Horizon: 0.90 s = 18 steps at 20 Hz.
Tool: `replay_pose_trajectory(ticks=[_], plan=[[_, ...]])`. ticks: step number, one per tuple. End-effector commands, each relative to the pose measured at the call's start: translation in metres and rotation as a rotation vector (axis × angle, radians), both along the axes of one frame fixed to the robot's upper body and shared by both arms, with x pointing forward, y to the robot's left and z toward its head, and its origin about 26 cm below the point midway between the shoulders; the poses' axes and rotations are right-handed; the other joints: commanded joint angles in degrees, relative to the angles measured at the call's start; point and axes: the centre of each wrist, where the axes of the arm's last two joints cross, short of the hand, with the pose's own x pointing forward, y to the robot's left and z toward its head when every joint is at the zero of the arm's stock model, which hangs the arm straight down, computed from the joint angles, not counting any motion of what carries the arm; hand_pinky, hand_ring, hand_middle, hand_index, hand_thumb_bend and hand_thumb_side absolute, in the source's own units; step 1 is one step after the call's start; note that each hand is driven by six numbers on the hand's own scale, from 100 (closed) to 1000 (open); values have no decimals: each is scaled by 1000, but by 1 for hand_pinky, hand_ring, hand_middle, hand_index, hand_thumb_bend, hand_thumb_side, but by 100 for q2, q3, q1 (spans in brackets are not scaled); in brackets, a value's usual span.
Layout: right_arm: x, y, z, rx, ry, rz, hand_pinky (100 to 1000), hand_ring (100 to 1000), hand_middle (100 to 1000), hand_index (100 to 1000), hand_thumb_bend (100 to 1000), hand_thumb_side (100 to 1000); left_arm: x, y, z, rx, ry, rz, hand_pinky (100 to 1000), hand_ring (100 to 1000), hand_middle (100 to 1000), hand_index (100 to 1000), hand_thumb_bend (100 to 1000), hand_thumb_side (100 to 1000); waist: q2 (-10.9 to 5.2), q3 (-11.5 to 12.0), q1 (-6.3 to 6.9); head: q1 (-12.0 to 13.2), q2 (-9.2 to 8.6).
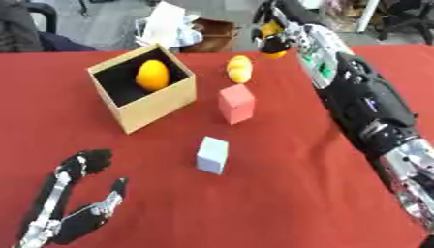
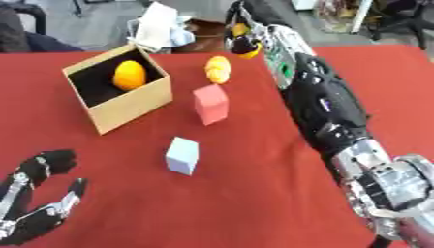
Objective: Pick up objects on the table and place them in the box.
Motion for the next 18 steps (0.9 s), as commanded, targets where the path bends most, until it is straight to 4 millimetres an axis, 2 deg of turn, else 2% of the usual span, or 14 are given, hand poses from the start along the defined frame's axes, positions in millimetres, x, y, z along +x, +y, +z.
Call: replay_pose_trajectory(ticks=[1, 6, 8, 10, 16, 18], plan=[[-4, 23, 21, 9, -49, 78, 415, 343, 458, 668, 100, 100, 2, -3, 7, 2, -21, -21, 769, 740, 714, 815, 316, 341, -78, 35, -33, -79, -105], [-6, 30, 23, 9, -51, 100, 425, 351, 465, 674, 100, 100, 3, -4, 7, 3, -21, -30, 770, 740, 714, 816, 316, 341, -80, 73, -43, -106, -151], [-12, 53, 28, 2, -57, 183, 424, 351, 465, 675, 100, 100, 7, -9, 7, 12, -15, -54, 770, 740, 714, 816, 316, 339, -73, 268, -78, -221, -230], [-15, 63, 25, 1, -49, 224, 424, 351, 465, 675, 100, 100, 10, -13, 6, 16, -13, -70, 770, 740, 714, 816, 316, 338, -73, 413, -93, -302, -255], [-16, 66, 25, 1, -45, 237, 424, 351, 465, 675, 100, 100, 11, -13, 5, 16, -11, -77, 770, 740, 714, 816, 316, 338, -73, 460, -97, -330, -263], [-19, 75, 23, 2, -38, 272, 425, 355, 469, 681, 100, 100, 14, -16, 5, 17, -12, -79, 770, 739, 713, 818, 316, 337, -53, 557, -115, -384, -311]])
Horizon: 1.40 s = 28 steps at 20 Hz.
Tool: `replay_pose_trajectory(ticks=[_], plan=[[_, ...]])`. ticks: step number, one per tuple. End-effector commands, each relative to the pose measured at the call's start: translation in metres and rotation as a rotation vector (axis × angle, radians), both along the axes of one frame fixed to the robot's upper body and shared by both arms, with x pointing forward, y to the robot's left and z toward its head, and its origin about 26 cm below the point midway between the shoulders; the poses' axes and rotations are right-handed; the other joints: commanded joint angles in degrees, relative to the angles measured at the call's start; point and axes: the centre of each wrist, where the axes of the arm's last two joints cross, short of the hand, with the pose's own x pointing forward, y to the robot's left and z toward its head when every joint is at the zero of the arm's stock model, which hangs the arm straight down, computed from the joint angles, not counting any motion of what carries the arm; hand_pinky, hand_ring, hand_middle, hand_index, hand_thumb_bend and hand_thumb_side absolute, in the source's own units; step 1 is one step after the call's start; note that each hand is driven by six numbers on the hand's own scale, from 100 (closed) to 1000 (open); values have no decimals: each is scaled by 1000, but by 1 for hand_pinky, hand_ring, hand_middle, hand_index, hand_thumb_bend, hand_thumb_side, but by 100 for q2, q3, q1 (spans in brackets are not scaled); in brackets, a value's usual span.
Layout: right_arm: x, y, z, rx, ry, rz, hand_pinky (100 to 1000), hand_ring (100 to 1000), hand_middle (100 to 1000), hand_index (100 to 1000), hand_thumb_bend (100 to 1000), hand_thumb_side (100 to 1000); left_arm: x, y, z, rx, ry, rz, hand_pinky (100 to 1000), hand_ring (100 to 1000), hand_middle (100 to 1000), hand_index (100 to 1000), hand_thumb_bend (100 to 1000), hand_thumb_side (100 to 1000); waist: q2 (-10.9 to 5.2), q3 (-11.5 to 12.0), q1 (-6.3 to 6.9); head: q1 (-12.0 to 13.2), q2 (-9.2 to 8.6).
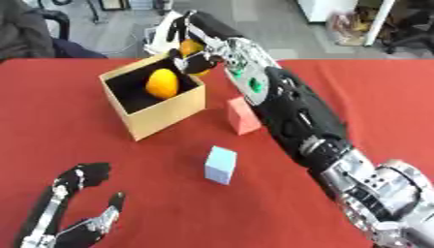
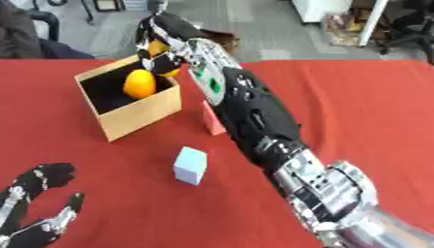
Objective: Pick up objects on the table and place them in the box.
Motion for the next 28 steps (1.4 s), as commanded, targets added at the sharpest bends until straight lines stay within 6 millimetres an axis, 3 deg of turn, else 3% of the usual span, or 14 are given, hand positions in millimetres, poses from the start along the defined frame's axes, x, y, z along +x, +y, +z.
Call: replay_pose_trajectory(ticks=[1, 4, 10, 12, 14, 17, 21, 24, 28], plan=[[-6, 19, 11, 17, -23, 63, 425, 355, 469, 682, 100, 100, 5, -6, 6, 0, -18, -18, 770, 739, 713, 818, 316, 337, -48, 183, -78, -121, -134], [-7, 26, -2, 32, 5, 63, 423, 354, 469, 682, 100, 100, 9, -11, 5, 11, -20, -33, 770, 739, 714, 818, 318, 335, -40, 343, -93, -215, -161], [-5, 23, -15, 82, -2, -2, 442, 380, 495, 703, 100, 100, 11, -16, 5, 17, -26, -51, 770, 739, 713, 820, 316, 336, -15, 447, -93, -322, -233], [-6, 22, -15, 112, -29, -34, 469, 435, 547, 733, 100, 100, 11, -16, 5, 17, -25, -52, 771, 739, 713, 820, 316, 336, -10, 443, -94, -320, -243], [-6, 20, -17, 128, -53, -68, 534, 557, 694, 832, 100, 100, 11, -16, 5, 17, -26, -52, 771, 739, 713, 820, 315, 337, -9, 438, -96, -316, -247], [-4, 16, -28, 134, -76, -108, 612, 677, 827, 922, 100, 412, 11, -16, 5, 18, -25, -50, 771, 739, 713, 820, 314, 338, -7, 424, -100, -312, -264], [0, 11, -41, 129, -101, -152, 684, 753, 896, 959, 100, 576, 11, -15, 4, 20, -24, -48, 771, 740, 713, 821, 313, 340, -4, 399, -109, -300, -281], [3, 4, -43, 124, -106, -172, 686, 753, 898, 960, 100, 546, 11, -14, 3, 19, -23, -42, 771, 740, 713, 821, 312, 341, -3, 374, -118, -288, -276], [9, -14, -37, 91, -85, -214, 711, 771, 910, 969, 100, 311, 10, -13, 2, 21, -21, -36, 772, 740, 713, 821, 311, 342, -3, 308, -122, -234, -281]])
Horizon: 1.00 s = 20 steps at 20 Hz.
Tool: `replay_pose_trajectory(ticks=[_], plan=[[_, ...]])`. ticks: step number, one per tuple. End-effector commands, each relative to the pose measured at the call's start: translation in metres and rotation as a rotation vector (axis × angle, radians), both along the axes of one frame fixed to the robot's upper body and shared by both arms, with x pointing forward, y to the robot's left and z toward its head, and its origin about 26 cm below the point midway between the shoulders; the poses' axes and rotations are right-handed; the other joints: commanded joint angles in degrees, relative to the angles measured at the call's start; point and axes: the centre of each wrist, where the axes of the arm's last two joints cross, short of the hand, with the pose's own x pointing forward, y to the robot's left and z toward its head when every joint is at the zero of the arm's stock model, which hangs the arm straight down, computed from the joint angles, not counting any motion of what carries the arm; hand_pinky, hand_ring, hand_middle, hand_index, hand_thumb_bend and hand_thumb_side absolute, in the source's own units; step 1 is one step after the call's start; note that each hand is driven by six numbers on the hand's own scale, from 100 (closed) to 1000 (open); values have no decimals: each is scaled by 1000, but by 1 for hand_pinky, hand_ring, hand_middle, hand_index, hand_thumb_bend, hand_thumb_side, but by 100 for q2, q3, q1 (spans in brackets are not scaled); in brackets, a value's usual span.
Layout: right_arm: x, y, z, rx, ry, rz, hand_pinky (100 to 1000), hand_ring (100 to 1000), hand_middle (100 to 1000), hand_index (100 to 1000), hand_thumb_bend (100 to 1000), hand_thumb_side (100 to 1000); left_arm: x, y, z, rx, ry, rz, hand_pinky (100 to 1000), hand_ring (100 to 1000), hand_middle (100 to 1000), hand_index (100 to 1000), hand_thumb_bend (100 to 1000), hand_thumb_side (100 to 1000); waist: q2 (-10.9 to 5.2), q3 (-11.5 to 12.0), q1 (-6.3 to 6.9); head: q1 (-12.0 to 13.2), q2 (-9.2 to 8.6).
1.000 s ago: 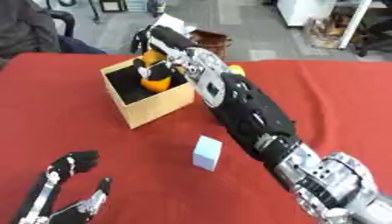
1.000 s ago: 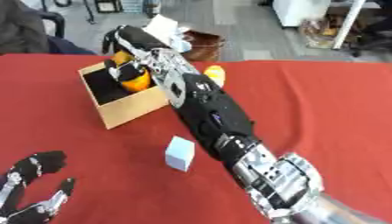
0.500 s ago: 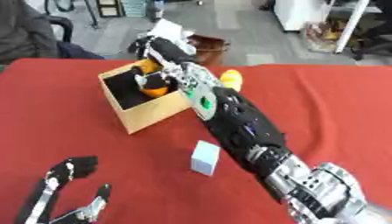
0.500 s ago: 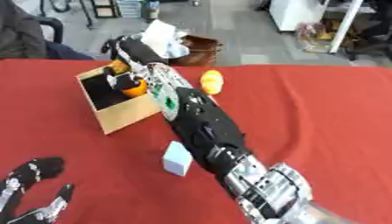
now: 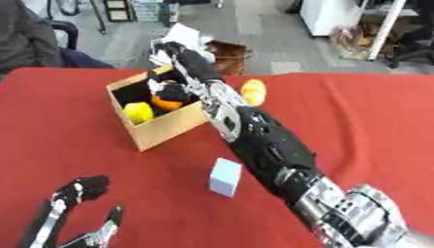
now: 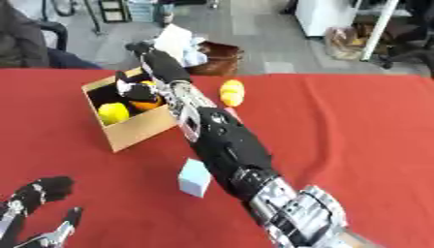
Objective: Pick up objects on the table and place them in the box.
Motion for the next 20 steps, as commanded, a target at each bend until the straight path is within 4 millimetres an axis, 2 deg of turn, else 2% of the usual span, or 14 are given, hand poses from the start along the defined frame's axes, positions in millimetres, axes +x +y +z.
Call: replay_pose_trajectory(ticks=[1, 4, 7, 12, 17, 18, 20], plan=[[8, -23, 20, -34, -8, -53, 720, 779, 914, 972, 100, 272, 0, 3, 5, 7, -22, 8, 772, 740, 713, 821, 311, 343, -3, -32, -52, 57, -53], [14, -47, 27, -63, 37, -126, 749, 803, 926, 979, 100, 229, 0, 5, 3, 8, -18, 17, 772, 740, 713, 821, 311, 343, -3, -88, -40, 96, -66], [20, -80, 29, -61, 71, -249, 752, 804, 924, 982, 100, 223, -1, 7, 3, 9, -16, 20, 772, 740, 713, 821, 310, 344, -2, -133, -22, 110, -69], [23, -116, 22, 15, 132, -423, 731, 787, 905, 980, 100, 274, -2, 9, 3, 9, -16, 28, 772, 740, 713, 822, 310, 344, 5, -186, 5, 135, -46], [24, -122, 11, 38, 232, -494, 742, 797, 901, 971, 100, 333, -3, 9, 4, 8, -17, 27, 773, 741, 713, 822, 310, 344, 13, -196, 18, 119, -24], [23, -121, 6, 35, 259, -490, 751, 806, 895, 969, 100, 424, -3, 9, 4, 8, -17, 27, 773, 741, 713, 822, 309, 345, 15, -194, 19, 114, -24], [23, -120, -2, 23, 315, -476, 758, 812, 897, 963, 100, 446, -3, 9, 5, 7, -19, 25, 773, 741, 713, 822, 309, 345, 19, -185, 21, 105, -24]])
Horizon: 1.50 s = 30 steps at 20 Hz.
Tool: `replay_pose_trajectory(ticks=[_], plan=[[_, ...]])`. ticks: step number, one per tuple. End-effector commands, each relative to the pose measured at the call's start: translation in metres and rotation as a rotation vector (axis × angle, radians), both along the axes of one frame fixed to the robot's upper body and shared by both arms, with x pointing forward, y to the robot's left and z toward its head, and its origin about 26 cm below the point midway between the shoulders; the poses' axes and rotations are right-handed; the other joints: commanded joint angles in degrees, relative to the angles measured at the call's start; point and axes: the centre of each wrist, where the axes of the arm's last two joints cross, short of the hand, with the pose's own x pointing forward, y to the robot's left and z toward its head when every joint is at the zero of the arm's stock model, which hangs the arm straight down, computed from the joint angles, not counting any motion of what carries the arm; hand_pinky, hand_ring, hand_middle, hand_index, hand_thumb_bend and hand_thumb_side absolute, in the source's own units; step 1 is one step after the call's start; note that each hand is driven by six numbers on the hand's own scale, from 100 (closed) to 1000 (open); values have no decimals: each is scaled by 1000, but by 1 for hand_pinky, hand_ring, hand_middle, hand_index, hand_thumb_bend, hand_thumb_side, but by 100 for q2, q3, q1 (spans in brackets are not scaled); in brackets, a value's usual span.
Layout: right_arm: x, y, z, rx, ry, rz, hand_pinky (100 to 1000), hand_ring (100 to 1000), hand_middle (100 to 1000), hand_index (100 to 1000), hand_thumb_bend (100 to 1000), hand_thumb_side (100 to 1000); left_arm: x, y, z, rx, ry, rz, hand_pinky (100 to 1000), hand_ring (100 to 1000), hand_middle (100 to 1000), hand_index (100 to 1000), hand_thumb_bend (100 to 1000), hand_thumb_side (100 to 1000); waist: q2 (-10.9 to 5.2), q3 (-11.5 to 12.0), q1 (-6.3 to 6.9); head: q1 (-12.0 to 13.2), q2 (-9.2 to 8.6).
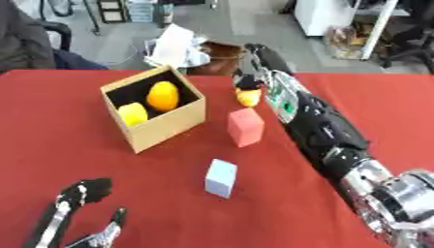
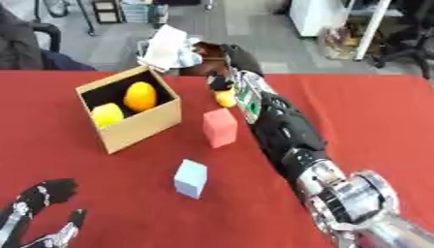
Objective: Pick up objects on the table and place them in the box.
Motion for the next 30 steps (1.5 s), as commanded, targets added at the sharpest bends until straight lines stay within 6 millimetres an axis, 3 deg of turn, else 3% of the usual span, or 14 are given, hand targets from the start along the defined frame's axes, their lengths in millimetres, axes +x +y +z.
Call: replay_pose_trajectory(ticks=[1, 7, 11, 14, 19, 21, 23, 25, 30], plan=[[2, -5, 7, 1, 41, 3, 758, 812, 897, 963, 100, 446, 1, 4, 8, 8, -29, 2, 773, 741, 713, 822, 309, 345, 9, 10, 22, -14, -21], [0, -7, -6, -17, 127, -29, 766, 815, 884, 947, 100, 440, 2, 2, 11, 4, -35, -2, 774, 741, 713, 823, 308, 346, 38, 59, 26, -71, -30], [-1, -6, -13, -37, 134, -59, 754, 790, 840, 904, 100, 356, 2, 1, 12, 0, -40, -6, 774, 742, 713, 823, 306, 347, 67, 90, 29, -104, -53], [-2, -5, -18, -52, 130, -76, 728, 735, 732, 831, 100, 227, 3, 0, 14, -3, -45, -9, 774, 742, 714, 824, 304, 348, 83, 109, 30, -131, -63], [-3, -3, -25, -70, 117, -94, 687, 645, 556, 723, 100, 114, 3, -2, 15, -6, -50, -15, 775, 742, 714, 824, 302, 349, 115, 141, 28, -160, -96], [-4, -3, -27, -74, 118, -105, 694, 661, 614, 774, 100, 187, 4, -3, 16, -8, -54, -18, 775, 743, 714, 824, 301, 349, 135, 156, 25, -172, -117], [-4, -5, -29, -78, 117, -124, 707, 701, 735, 881, 100, 263, 4, -3, 17, -8, -57, -20, 775, 743, 714, 824, 301, 349, 155, 169, 21, -191, -130], [-4, -7, -31, -81, 123, -148, 728, 740, 813, 928, 100, 335, 5, -4, 18, -9, -59, -22, 775, 743, 714, 824, 300, 350, 176, 180, 18, -208, -141], [-5, -9, -39, -95, 177, -173, 748, 761, 847, 939, 100, 410, 5, -4, 19, -11, -63, -23, 775, 743, 713, 825, 299, 351, 211, 196, 8, -251, -156]])
